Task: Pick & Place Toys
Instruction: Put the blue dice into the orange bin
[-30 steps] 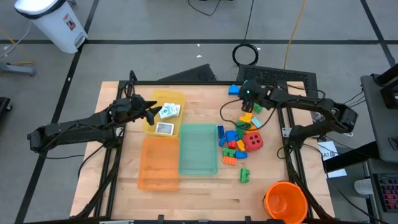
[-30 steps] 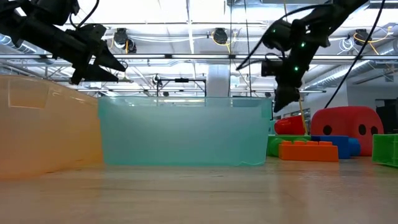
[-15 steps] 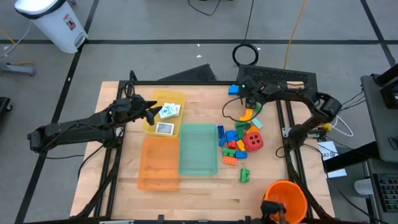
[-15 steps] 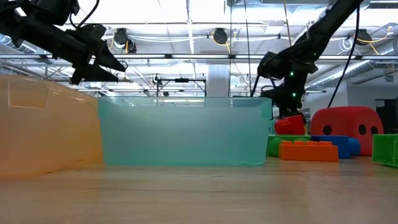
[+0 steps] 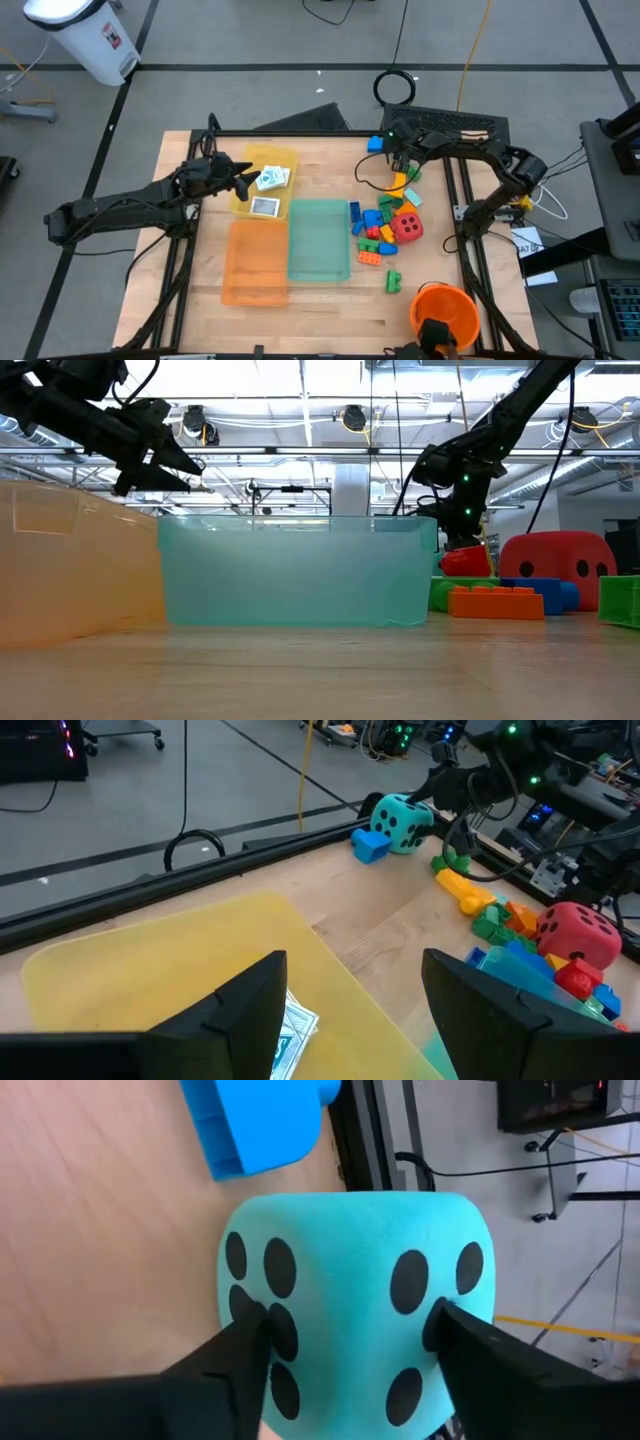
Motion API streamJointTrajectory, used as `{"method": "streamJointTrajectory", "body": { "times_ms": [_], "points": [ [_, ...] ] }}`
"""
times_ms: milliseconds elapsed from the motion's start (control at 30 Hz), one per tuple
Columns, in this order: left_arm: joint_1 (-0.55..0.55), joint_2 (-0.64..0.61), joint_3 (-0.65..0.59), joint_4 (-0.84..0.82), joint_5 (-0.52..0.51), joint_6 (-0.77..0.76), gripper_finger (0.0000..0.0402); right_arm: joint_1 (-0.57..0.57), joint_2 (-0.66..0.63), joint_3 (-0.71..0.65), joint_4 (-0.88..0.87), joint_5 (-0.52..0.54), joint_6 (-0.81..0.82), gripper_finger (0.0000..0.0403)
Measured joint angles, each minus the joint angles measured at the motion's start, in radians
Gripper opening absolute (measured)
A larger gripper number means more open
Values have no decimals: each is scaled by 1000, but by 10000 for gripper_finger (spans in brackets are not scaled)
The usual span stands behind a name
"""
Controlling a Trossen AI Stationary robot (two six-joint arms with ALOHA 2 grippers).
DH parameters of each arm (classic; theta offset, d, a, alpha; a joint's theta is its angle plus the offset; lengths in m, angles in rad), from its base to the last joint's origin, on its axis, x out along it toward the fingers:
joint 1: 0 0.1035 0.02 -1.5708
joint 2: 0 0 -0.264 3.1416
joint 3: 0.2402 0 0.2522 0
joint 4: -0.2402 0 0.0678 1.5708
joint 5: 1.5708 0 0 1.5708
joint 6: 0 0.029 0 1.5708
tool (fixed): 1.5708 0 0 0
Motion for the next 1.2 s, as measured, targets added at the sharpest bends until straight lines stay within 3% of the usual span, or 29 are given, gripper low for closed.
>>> {"method": "streamJointTrajectory", "body": {
  "times_ms": [167, 400, 533, 733, 1033, 1200],
  "points": [
    [0, 0, 0, 0, 0, -2, 239, -1, 1, -1, -1, -9, 3, 158],
    [0, 0, 0, 1, 0, -2, 239, 31, -37, -5, 27, 37, -28, 155],
    [0, 0, 0, 2, -1, 0, 239, 69, -110, -10, 28, 13, -29, 156],
    [0, 0, 0, 7, -2, -2, 239, 116, -231, -7, 43, -157, 57, 147],
    [0, 0, -1, 8, -2, -2, 239, 193, -386, -6, 53, -212, 134, 144],
    [0, 0, -1, 9, -2, -4, 239, 236, -447, -5, 55, -370, 223, 146]
  ]
}}
